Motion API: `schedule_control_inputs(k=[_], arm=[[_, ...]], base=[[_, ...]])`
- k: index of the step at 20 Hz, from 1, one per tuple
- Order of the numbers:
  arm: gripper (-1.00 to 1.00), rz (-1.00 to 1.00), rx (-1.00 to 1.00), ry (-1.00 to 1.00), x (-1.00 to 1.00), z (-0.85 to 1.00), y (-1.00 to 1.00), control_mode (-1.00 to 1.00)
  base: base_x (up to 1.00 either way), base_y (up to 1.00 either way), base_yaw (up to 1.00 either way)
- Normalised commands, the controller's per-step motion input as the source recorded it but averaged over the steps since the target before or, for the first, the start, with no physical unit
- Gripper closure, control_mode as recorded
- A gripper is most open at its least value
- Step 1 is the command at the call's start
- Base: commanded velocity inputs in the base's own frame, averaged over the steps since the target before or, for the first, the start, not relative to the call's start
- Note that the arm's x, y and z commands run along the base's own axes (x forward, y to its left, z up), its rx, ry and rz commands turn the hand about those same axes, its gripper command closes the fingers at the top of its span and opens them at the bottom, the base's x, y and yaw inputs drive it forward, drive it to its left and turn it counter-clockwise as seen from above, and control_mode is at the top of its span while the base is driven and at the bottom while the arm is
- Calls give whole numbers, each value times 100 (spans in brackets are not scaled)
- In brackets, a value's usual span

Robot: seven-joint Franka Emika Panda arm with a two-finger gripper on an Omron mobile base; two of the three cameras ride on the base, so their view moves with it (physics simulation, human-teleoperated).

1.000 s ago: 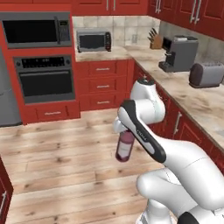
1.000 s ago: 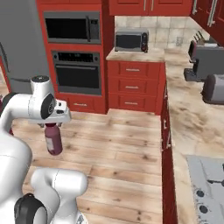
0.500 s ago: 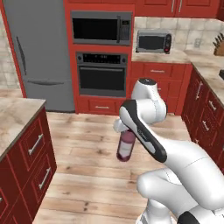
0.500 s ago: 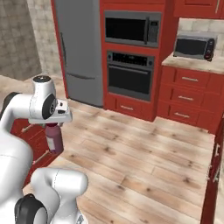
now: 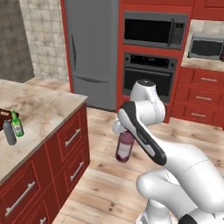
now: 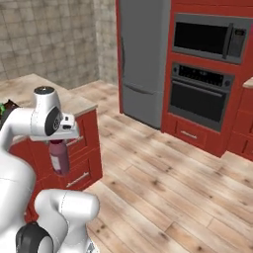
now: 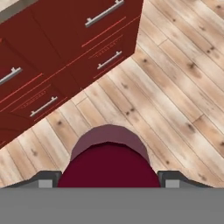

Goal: Place the drinks on the dining counter in a tight cluster.

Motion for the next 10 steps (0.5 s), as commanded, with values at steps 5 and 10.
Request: schedule_control_inputs(k=[5,10], arm=[[100,0,0,0,0,0,0,100],[100,0,0,0,0,0,0,100]], base=[[86,-2,19],[86,0,17]])
